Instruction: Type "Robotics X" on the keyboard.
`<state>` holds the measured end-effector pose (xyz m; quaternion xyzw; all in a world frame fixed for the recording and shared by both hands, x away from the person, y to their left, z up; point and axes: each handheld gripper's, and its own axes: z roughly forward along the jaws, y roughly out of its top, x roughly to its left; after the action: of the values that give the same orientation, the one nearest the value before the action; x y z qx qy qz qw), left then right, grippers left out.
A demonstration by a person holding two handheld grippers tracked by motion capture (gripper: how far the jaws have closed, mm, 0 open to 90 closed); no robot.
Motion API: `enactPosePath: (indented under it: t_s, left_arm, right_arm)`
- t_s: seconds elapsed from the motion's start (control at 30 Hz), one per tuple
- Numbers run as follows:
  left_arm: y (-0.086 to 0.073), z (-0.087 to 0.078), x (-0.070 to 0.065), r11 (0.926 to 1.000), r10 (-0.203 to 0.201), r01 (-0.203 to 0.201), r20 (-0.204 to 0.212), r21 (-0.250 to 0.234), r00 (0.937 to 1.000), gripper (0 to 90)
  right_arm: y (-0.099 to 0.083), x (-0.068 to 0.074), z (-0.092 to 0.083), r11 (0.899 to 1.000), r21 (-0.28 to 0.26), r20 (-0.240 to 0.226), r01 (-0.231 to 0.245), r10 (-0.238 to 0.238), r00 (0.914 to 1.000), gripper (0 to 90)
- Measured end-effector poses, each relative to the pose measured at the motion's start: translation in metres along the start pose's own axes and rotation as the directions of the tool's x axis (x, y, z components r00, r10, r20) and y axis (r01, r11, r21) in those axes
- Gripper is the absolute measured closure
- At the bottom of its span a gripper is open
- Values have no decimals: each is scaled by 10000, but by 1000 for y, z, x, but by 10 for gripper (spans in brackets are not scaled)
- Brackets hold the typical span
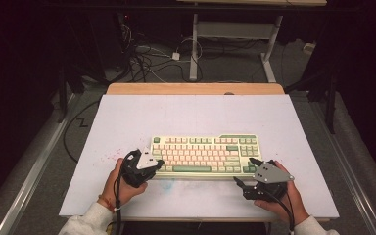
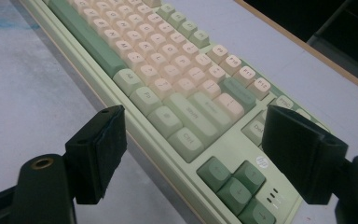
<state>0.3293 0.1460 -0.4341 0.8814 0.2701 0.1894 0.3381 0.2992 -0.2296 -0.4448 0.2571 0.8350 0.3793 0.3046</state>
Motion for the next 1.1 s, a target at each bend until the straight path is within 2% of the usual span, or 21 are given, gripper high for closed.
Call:
enactPosePath:
  t_s: [0.27,0.43,0.63,0.87,1.1]
  left_arm:
    - [16,14,0,10000,10,-9,260,-56,9997,872]
    - [25,24,-2,9999,-44,50,611,-93,9981,872]
    - [32,35,-5,9997,192,-205,832,155,9964,871]
    - [32,43,-9,9984,347,-385,887,424,9955,870]
    - [32,48,-8,9983,318,-354,780,456,9964,869]
  right_arm:
    - [-1,0,2,9999,97,-104,29,-28,9999,224]
    - [-2,0,2,9999,164,-103,52,-50,9999,224]
    - [-2,-1,2,9999,125,-94,10,-9,10000,224]
    - [-3,-1,2,9999,138,-121,57,-56,9999,224]
    - [-3,-1,2,9998,157,-129,94,-92,9999,228]
